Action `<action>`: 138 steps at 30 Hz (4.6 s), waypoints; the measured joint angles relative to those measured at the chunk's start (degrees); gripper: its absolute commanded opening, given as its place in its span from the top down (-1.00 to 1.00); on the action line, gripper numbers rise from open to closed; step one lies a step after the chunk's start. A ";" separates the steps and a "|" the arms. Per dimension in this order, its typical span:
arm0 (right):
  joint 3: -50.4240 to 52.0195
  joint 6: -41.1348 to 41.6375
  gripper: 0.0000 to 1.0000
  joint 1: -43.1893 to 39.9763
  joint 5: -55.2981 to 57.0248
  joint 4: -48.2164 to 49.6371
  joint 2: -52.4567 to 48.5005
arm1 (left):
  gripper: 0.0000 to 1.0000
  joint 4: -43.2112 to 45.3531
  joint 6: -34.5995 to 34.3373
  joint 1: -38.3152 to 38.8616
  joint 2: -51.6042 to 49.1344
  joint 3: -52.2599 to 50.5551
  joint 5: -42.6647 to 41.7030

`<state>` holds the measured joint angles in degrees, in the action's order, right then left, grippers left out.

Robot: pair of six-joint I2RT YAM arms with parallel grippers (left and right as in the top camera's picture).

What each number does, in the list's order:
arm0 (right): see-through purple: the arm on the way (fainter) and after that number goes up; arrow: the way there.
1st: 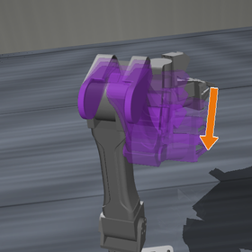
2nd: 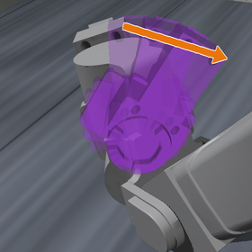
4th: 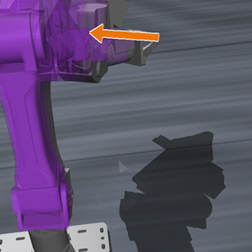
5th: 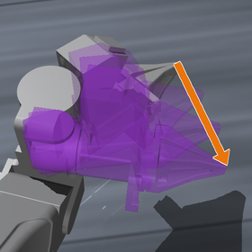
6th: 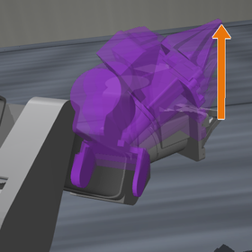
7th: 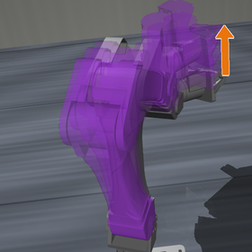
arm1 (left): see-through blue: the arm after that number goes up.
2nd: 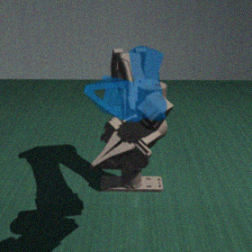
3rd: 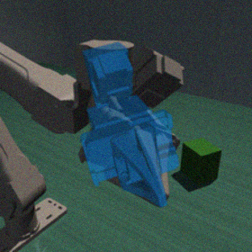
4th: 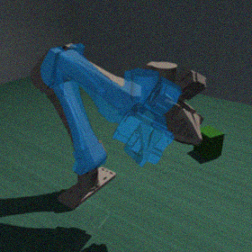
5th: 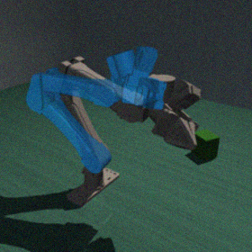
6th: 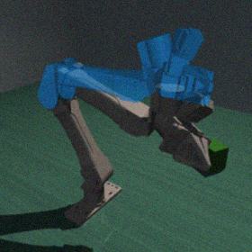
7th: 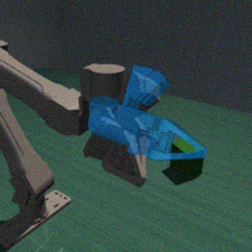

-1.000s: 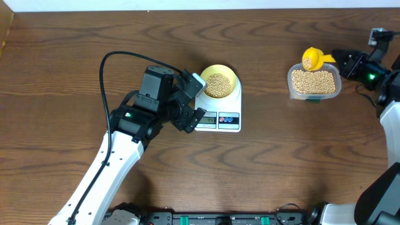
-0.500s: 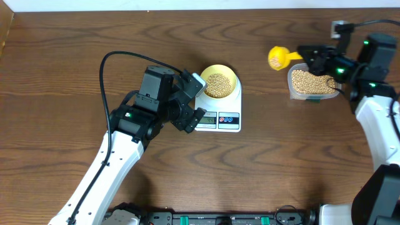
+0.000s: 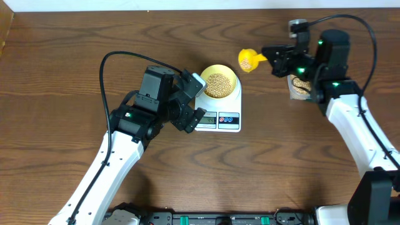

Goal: Scoop item into bowl and weigh 50g on scale
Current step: 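Lift the filled scoop and move it left over the yellow bowl, then tilt the scoop over the bowl to trickle soybeans in, right gripper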

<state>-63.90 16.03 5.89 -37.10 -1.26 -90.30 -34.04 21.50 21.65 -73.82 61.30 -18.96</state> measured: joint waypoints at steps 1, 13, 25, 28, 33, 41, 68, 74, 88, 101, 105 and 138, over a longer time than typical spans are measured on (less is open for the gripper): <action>0.00 0.13 0.98 0.81 0.72 0.24 0.00 | -0.73 0.00 0.00 0.00 0.00 0.00 0.00; 0.00 0.55 0.98 5.46 4.61 1.25 0.00 | -0.74 0.00 0.00 0.00 0.00 0.00 0.00; 0.00 0.22 0.98 6.60 5.38 2.58 -0.22 | -0.73 -0.02 0.00 0.00 0.00 0.00 0.00; 0.00 -0.33 0.98 7.58 5.42 3.04 -0.42 | -0.73 0.00 0.00 0.00 0.00 0.00 0.00; 0.00 -3.41 0.98 9.16 5.51 3.50 -0.85 | -0.74 -0.02 0.00 0.00 0.00 0.00 0.00; 0.00 -10.71 0.98 11.28 5.49 3.58 -1.16 | -0.74 0.00 0.00 0.00 0.00 0.00 0.00; 0.00 -21.27 0.98 13.16 5.44 3.67 -2.12 | -0.73 -0.02 0.00 0.00 0.00 0.00 0.00; 0.00 -21.51 0.98 13.16 5.46 3.67 -2.12 | -0.74 -0.02 0.00 0.00 0.00 0.00 0.00; 0.00 -17.70 0.98 12.76 5.44 5.01 -2.12 | -0.74 -0.02 0.00 0.00 0.00 0.00 0.00; 0.00 -16.44 0.98 12.76 5.44 5.01 -2.12 | -0.74 -0.02 0.00 0.00 0.00 0.00 0.00; 0.00 -16.44 0.98 12.76 5.44 5.01 -2.12 | -0.73 -0.02 0.00 0.00 0.00 0.00 0.00; 0.00 -30.21 0.98 12.76 5.46 1.20 -2.12 | -0.74 0.00 0.00 0.00 0.00 0.00 0.00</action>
<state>-63.90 -14.17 18.65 -31.64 -0.05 -92.42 -34.04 21.50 21.65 -73.82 61.30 -18.96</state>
